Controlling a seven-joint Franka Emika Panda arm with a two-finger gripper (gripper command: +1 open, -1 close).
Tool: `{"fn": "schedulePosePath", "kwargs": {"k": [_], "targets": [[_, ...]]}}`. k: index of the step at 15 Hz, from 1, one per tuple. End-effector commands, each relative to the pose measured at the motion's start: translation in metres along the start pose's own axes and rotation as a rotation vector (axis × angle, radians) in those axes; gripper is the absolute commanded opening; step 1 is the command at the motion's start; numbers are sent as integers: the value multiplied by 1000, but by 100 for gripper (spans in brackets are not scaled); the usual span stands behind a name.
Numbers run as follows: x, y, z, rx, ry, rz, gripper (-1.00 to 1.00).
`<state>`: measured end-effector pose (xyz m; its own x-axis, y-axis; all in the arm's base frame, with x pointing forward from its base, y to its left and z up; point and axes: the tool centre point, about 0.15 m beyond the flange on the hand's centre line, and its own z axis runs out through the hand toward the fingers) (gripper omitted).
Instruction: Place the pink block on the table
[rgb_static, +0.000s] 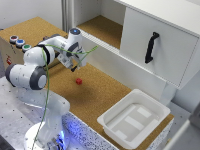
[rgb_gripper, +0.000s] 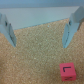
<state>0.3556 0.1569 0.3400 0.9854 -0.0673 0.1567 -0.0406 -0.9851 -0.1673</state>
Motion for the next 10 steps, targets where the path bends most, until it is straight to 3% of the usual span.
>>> {"fn": "schedulePosePath", "kwargs": {"k": [1, 2, 4, 6, 10], "targets": [[-15, -10, 38, 91, -131, -96, 100], [-20, -10, 44, 97, -143, -116, 100], [-31, -12, 69, 17, -211, -173, 100], [-32, -4, 91, -30, -237, -181, 100], [-21, 8, 123, -10, -271, -149, 100]]}}
